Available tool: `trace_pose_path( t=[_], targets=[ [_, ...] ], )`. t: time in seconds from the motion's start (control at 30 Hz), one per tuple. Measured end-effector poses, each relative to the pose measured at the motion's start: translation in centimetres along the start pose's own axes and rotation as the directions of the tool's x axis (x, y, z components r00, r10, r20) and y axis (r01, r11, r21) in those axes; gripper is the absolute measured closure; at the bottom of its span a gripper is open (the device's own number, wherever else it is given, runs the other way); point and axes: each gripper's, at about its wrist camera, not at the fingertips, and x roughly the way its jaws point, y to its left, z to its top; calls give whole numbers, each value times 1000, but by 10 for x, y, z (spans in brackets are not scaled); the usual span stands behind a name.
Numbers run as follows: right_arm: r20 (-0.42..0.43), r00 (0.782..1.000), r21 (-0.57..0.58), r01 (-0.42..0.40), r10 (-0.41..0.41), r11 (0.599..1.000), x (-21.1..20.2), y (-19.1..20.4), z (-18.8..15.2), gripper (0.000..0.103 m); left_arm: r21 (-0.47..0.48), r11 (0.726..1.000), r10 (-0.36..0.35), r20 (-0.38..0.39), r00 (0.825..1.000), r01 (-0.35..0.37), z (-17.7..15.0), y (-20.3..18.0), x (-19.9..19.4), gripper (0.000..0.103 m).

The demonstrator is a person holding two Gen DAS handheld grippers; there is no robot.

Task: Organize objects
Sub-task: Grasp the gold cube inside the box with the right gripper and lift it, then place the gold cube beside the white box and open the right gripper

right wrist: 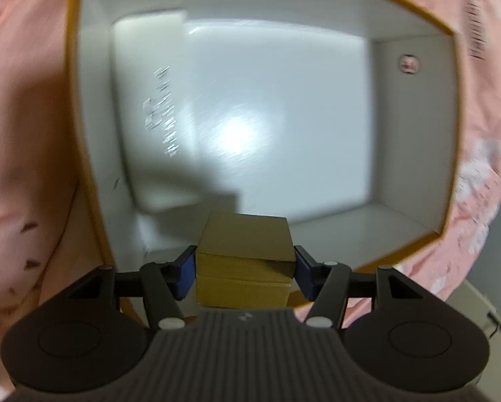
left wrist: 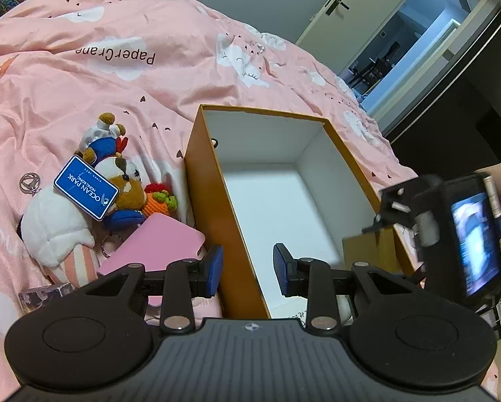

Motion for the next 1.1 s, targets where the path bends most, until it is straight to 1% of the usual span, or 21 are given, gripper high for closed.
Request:
trace_pose_path(
  t=[0.1, 0.2, 0.3, 0.4, 0.47, 0.57, 0.6, 0.63, 0.73, 0.83, 0.87, 0.9, 0.93, 0.97, 1.0, 1.03, 1.1],
  targets=[
    [-35, 996, -35, -79, 77, 996, 7, -5, 5, 42, -8, 1000, -7, 2, 1000, 7, 0, 3, 0, 67],
    [-56, 988, -68, -146, 142, 987, 12, -11, 7, 42, -20, 1000, -7, -3, 1000, 7, 0, 6, 1, 67],
    [-95, 969, -121, -237, 226, 964, 18, -17, 10, 42, -34, 999, -8, -5, 1000, 8, 1, 10, 2, 67],
    [-105, 952, -123, -301, 289, 946, 25, -25, 11, 42, -41, 999, -10, -2, 1000, 9, 2, 13, 1, 67],
    [-118, 943, -110, -325, 312, 939, 32, -31, 10, 42, -47, 999, -10, -2, 1000, 10, 2, 14, 1, 67],
    [-132, 937, -100, -338, 325, 936, 39, -38, 6, 39, -54, 998, -12, -4, 1000, 12, 3, 16, 2, 67],
    [-131, 935, -87, -342, 330, 936, 40, -40, 4, 33, -54, 998, -12, -5, 1000, 12, 3, 17, 2, 67],
    [-126, 934, -74, -344, 334, 936, 40, -43, 2, 23, -55, 998, -13, -6, 1000, 12, 3, 17, 2, 67],
    [-86, 934, -39, -351, 347, 936, 32, -53, -5, 18, -57, 998, -17, -15, 1000, 16, 4, 17, 3, 66],
    [-8, 940, 21, -341, 341, 940, 20, -69, -9, 17, -56, 998, -17, -16, 1000, 17, 4, 17, 4, 66],
    [31, 941, 61, -338, 336, 939, 17, -77, -9, 18, -56, 998, -18, -16, 1000, 17, 4, 17, 4, 66],
    [73, 938, 107, -346, 340, 932, 15, -85, -8, 23, -55, 998, -17, -14, 1000, 17, 4, 16, 4, 66],
    [108, 931, 154, -361, 347, 920, 15, -92, -5, 30, -54, 998, -16, -12, 1000, 16, 4, 16, 4, 66],
    [137, 922, 199, -383, 361, 902, 17, -98, -3, 35, -52, 999, -14, -9, 1000, 14, 4, 16, 3, 66],
    [157, 913, 230, -404, 376, 885, 19, -102, 0, 46, -52, 999, -13, -7, 1000, 12, 4, 16, 2, 66],
    [168, 908, 251, -416, 384, 874, 22, -105, 3, 51, -52, 999, -11, -5, 1000, 11, 4, 16, 2, 66],
    [170, 904, 262, -424, 391, 867, 28, -105, 4, 55, -56, 998, -9, -5, 1000, 9, 4, 17, 2, 65]
  ],
)
